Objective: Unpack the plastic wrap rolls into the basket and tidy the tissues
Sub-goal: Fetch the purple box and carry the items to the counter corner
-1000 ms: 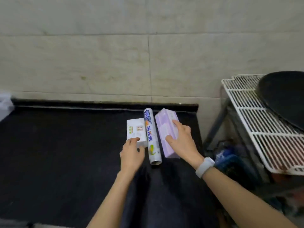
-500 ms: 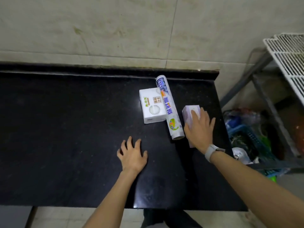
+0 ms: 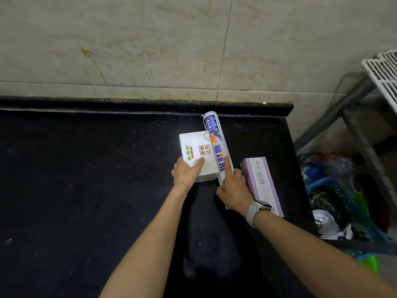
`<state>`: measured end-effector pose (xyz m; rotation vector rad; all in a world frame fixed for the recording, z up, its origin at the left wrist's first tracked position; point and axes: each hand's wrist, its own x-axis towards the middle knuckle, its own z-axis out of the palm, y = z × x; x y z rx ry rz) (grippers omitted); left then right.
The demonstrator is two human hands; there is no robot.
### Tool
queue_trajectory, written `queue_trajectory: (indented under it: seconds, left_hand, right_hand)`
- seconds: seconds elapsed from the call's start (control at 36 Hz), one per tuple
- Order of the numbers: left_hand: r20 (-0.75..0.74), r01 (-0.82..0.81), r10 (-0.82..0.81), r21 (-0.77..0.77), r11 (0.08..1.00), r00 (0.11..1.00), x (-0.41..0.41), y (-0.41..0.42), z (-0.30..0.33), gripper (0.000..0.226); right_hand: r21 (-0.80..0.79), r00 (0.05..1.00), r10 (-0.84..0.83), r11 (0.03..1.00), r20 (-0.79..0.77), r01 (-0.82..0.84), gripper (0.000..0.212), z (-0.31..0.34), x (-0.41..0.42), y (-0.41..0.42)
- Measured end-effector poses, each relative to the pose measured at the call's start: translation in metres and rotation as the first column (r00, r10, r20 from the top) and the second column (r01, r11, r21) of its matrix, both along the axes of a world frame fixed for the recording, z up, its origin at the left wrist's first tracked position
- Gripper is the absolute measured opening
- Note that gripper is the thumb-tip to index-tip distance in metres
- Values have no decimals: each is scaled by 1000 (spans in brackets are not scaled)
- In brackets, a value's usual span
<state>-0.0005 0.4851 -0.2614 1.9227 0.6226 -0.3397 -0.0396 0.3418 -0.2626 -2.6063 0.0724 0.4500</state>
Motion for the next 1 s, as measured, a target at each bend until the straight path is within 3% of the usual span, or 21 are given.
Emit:
queue_trajectory:
  seconds: [0.11,0.31,0.5,0.78,1.0]
  left_hand:
    - [63,-85,94,-128,988,994,-3,-5,-4,70]
    - [184,-219,304,-375,901,935,-26,4,8,60]
    - [188,-425,533,-415,804,825,-91,48,31,59]
    - [191,-712,821,-417,565,539,-232,151,55,55]
    - [205,-818,918,-418,396,339,-355,255,66,58]
  right_hand:
    - [152,1000,-8,988,18,5,94,-3,2,-6]
    - [335,999,41,942,-20,-31,96,5,0,-9]
    - [542,990,141,833,-8,-114,95,27,-19,19]
    - [640,886,464,687,-20,-345,92,37,-81,120]
    - [624,744,668,578,8,-526,89,46,-158,253]
